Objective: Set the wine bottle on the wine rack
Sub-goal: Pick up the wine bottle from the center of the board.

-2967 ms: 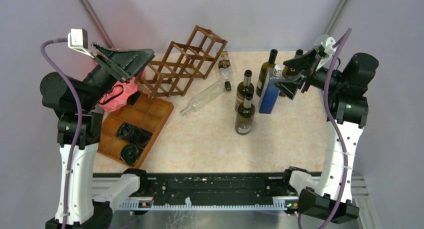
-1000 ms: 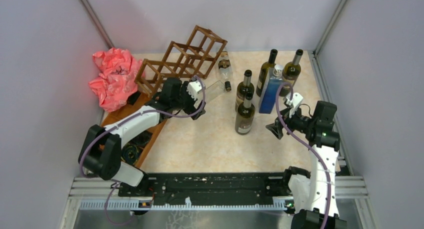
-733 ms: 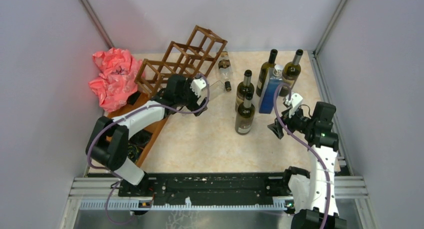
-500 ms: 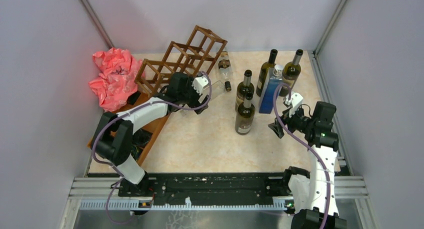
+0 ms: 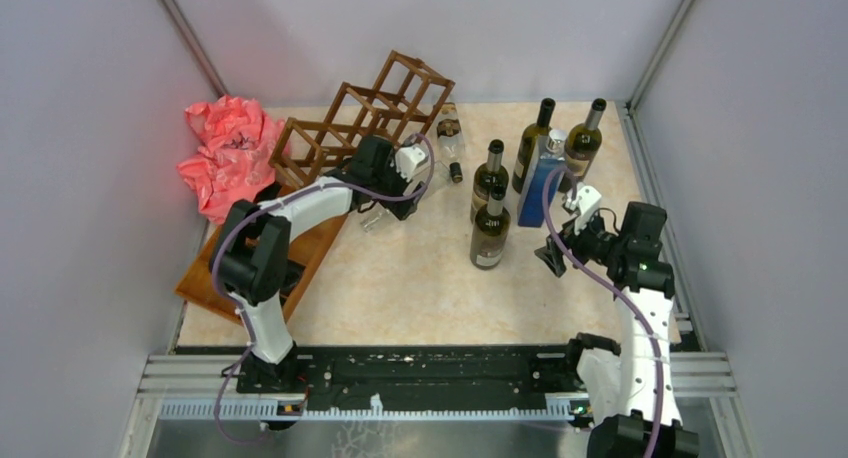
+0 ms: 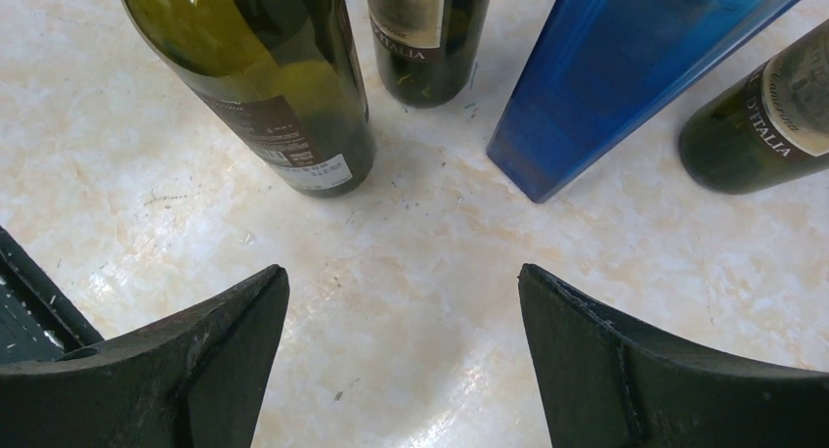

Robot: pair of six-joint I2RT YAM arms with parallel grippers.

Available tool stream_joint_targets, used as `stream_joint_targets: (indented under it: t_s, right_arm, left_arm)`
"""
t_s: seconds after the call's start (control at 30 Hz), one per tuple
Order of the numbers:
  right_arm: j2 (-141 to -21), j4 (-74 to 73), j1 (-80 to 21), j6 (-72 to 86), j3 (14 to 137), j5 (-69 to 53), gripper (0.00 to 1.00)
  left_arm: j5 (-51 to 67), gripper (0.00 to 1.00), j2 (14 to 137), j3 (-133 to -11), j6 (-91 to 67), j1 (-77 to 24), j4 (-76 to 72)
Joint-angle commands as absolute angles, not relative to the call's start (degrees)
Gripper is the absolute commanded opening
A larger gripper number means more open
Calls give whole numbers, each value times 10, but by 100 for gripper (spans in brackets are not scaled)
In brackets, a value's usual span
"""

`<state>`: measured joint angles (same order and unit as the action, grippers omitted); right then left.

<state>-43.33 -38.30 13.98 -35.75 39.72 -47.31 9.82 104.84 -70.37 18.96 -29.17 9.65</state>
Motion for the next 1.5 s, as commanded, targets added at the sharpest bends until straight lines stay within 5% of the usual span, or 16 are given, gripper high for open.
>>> stream_joint_targets:
  t_s: [0.0, 0.77, 0.93, 1.2, 1.47]
  right_arm:
    - [-438, -359, 119, -357, 396, -464, 86]
    - [-432, -360, 110, -359, 396, -461, 87]
    - [-432, -361, 110, -359, 397, -461, 87]
    - [-431, -361, 109, -359, 397, -460, 87]
    - [-431, -360, 107, -360, 397, -460, 87]
  left_arm:
    - [92, 92, 1085, -751, 189, -293, 142]
    - [59, 66, 1145, -763, 190, -299, 156]
    - [64, 48, 1153, -769, 192, -298, 163]
    - [61, 6, 1150, -775, 187, -298, 176]
    - [62, 0, 1134, -771, 172, -302, 186]
